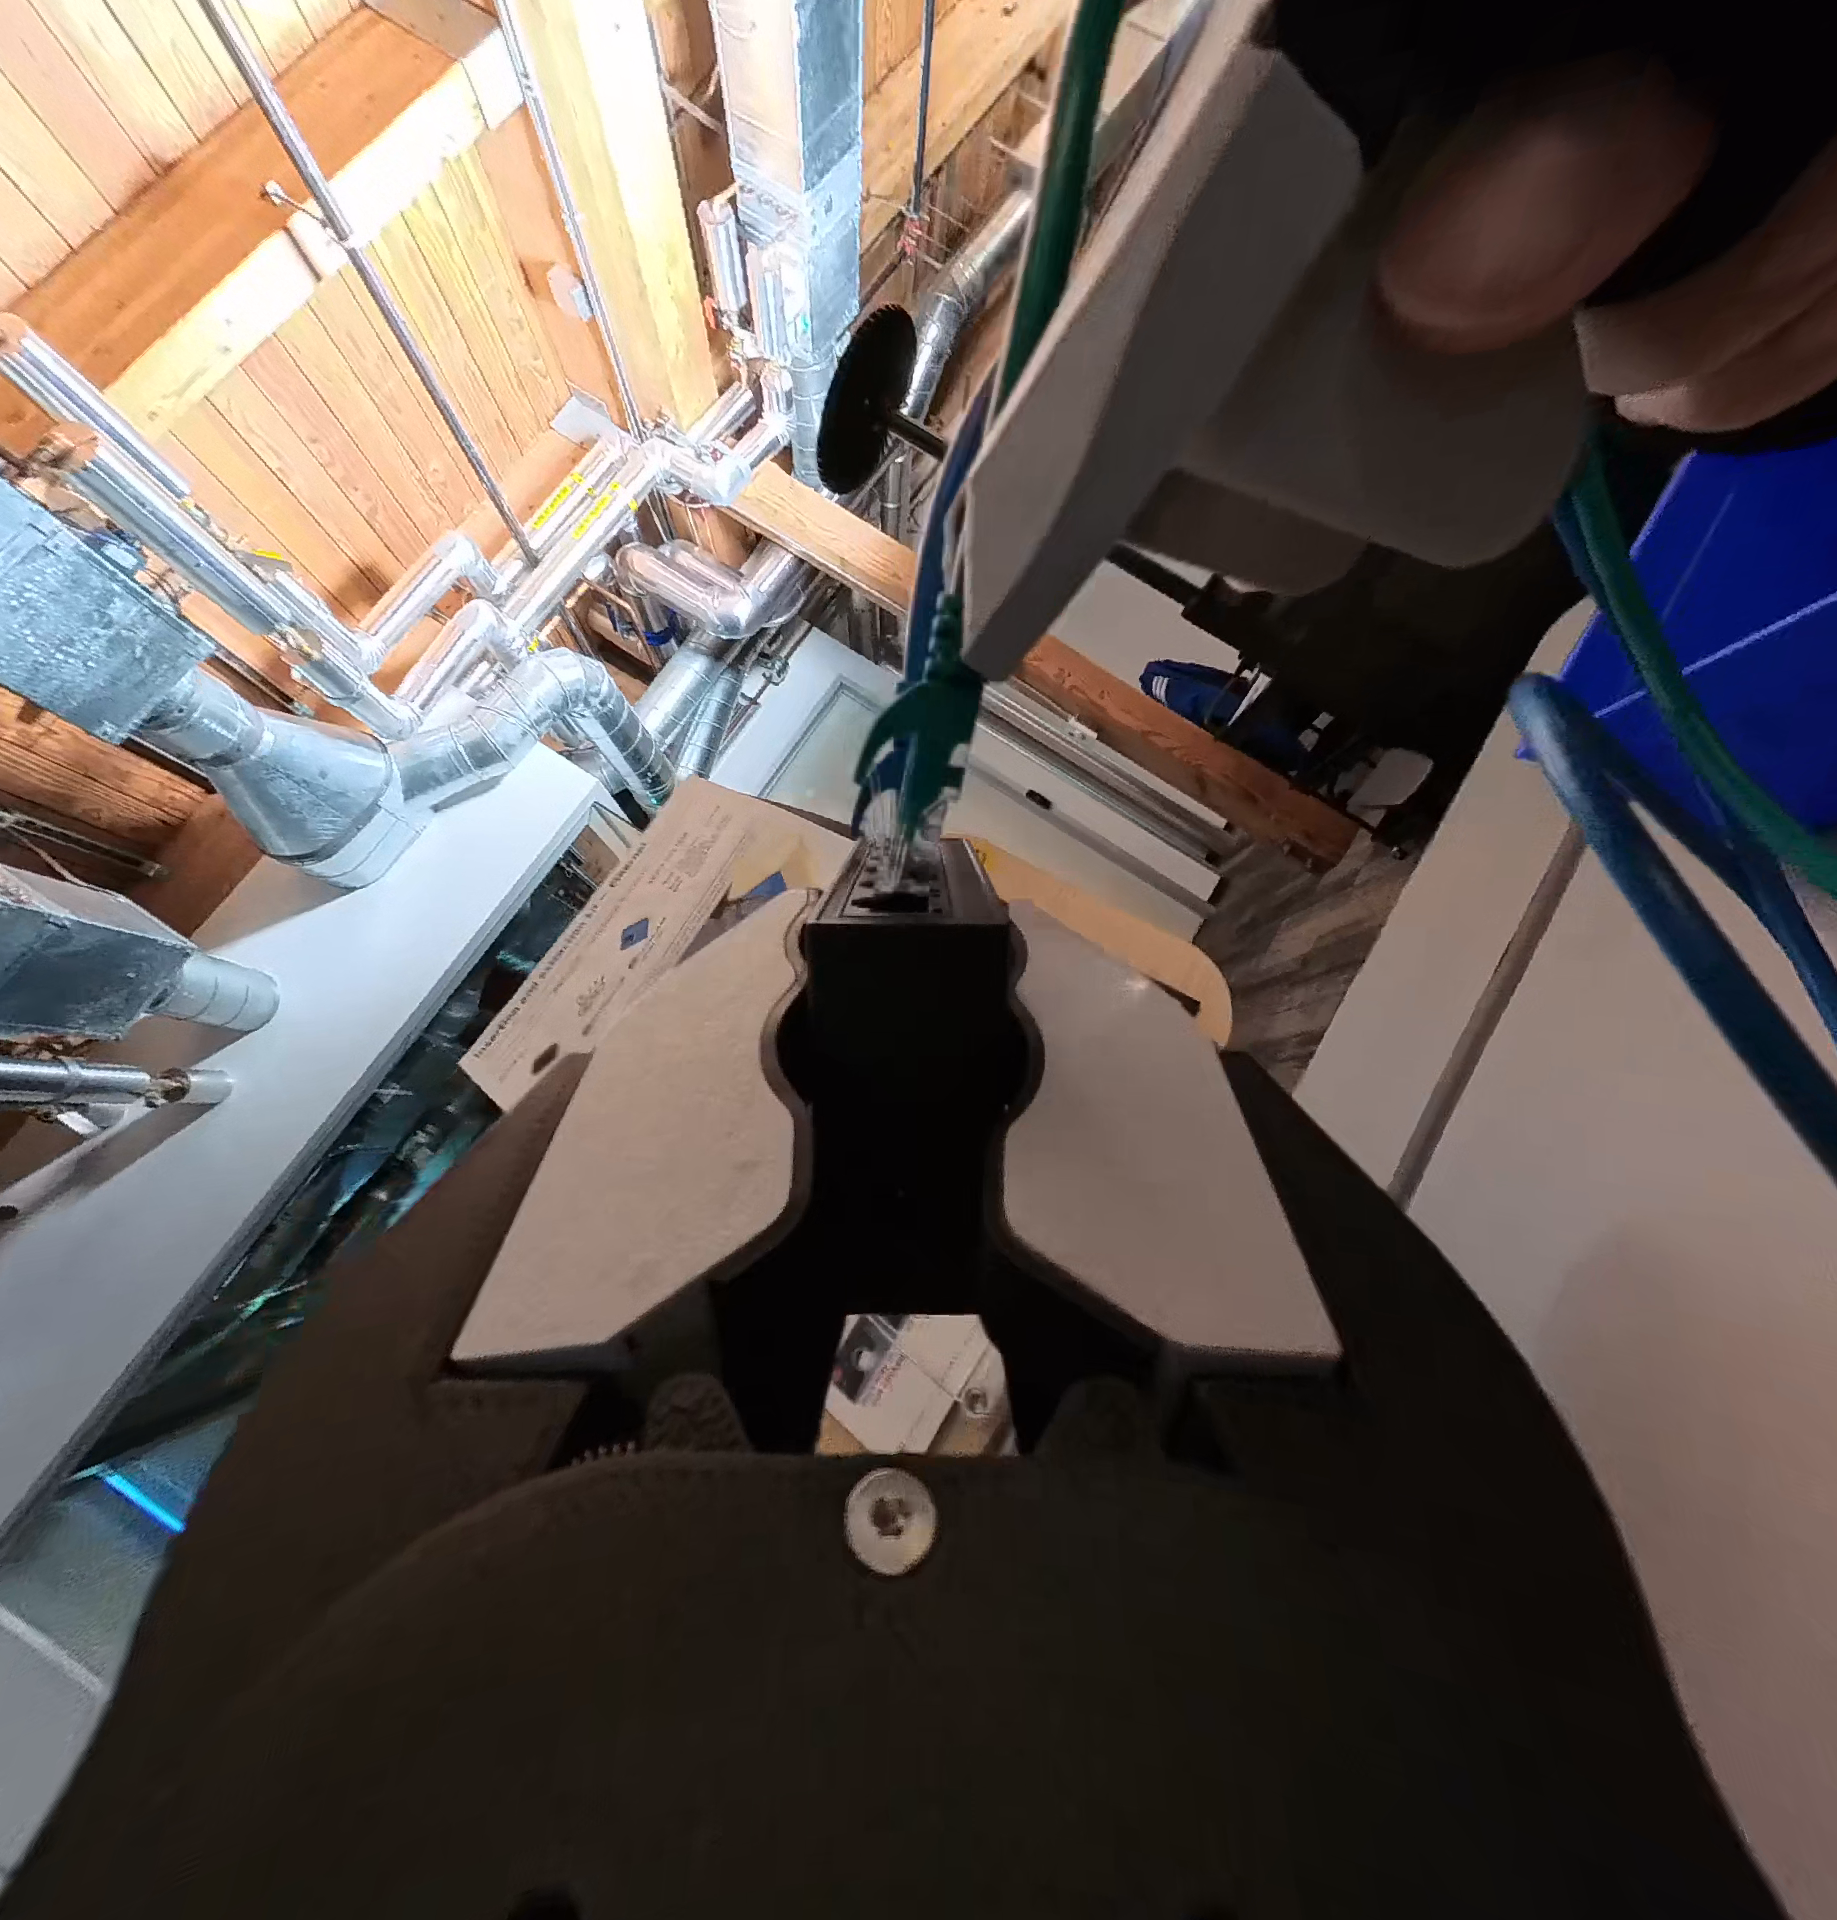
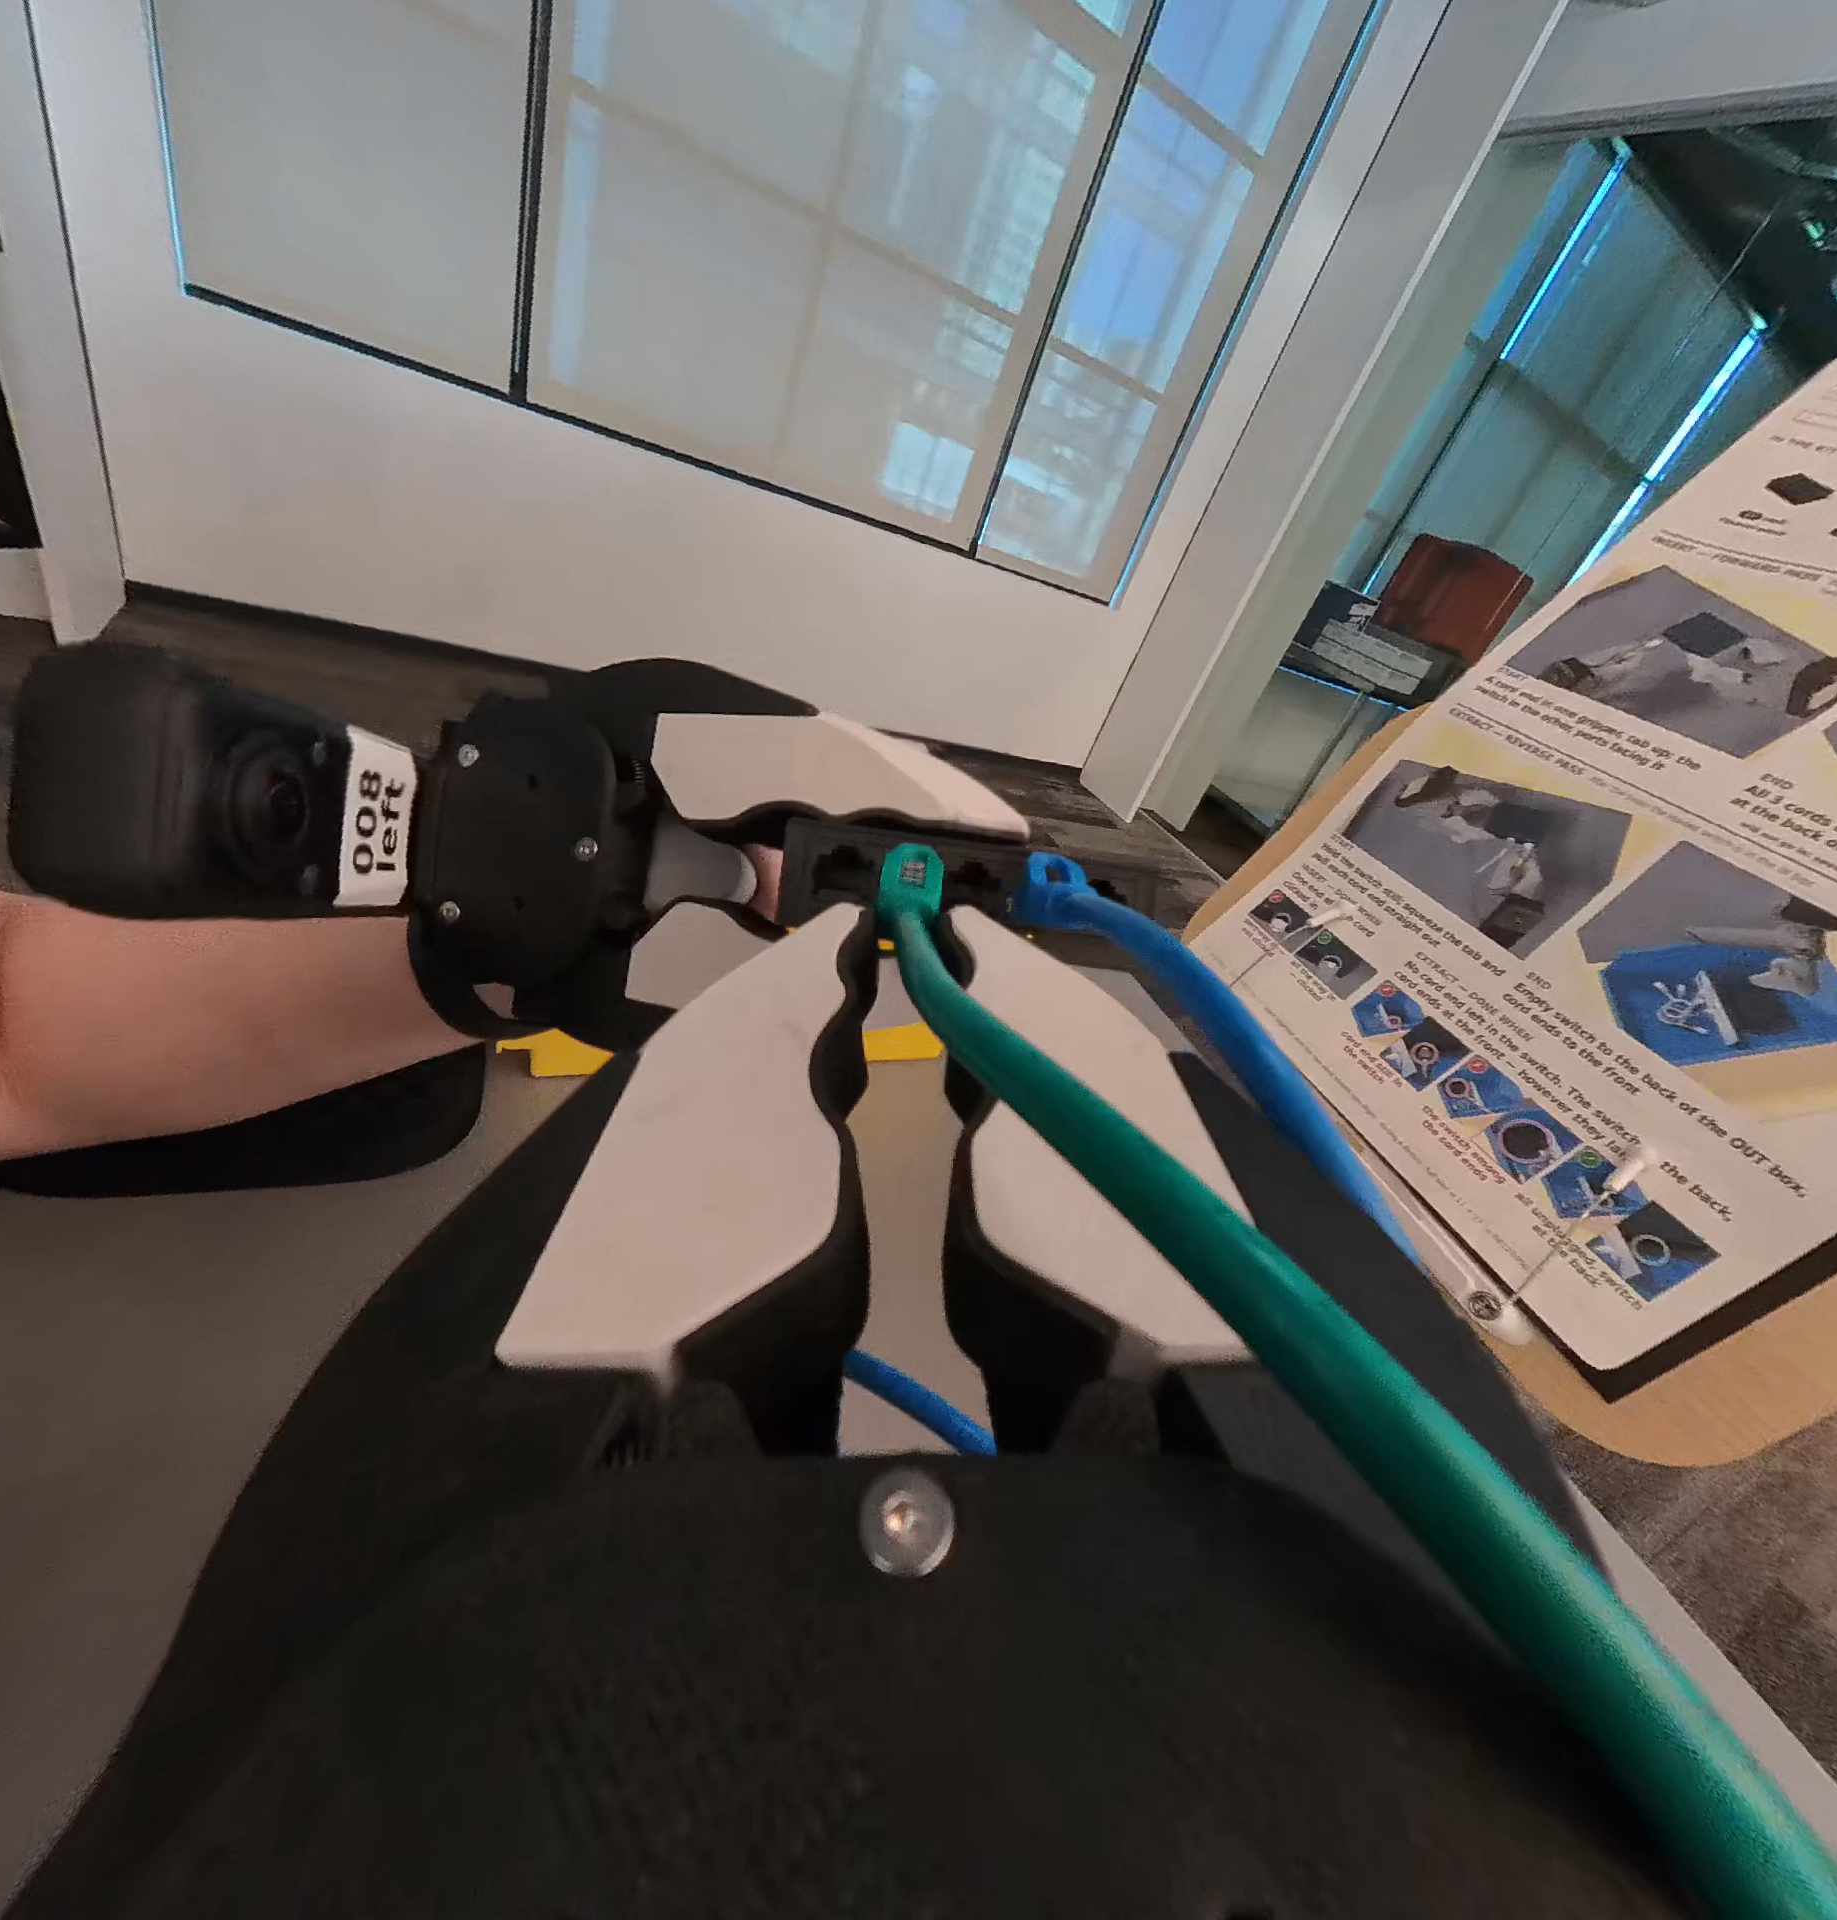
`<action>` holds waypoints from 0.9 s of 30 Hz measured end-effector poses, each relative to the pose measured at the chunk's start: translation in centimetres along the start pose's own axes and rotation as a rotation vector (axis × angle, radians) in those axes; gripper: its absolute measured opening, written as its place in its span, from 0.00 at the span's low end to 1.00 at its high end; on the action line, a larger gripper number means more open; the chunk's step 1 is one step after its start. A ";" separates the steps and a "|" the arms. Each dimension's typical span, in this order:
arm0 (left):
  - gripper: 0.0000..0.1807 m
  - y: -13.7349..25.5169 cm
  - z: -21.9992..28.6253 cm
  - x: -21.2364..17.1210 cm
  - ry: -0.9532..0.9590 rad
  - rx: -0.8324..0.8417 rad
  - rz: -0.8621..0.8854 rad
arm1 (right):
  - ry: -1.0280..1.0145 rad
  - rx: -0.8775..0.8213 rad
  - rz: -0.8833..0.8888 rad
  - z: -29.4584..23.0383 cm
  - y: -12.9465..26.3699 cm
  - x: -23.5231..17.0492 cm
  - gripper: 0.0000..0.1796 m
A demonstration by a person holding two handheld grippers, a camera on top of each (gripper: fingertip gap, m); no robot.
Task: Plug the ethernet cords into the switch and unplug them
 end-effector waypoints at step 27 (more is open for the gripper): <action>0.15 1.0 1.8 3.0 -0.055 -0.090 0.008 | -0.197 0.172 -0.066 -1.3 1.8 -0.4 0.06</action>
Point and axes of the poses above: each gripper's, where its closed fingertips meet, y back along the fingers, x out of its top, z = x × y across the jaws, the point moved 2 cm from there along y, back along the fingers, and after that the axes turned 14 degrees about x, right-handed, at the moved point
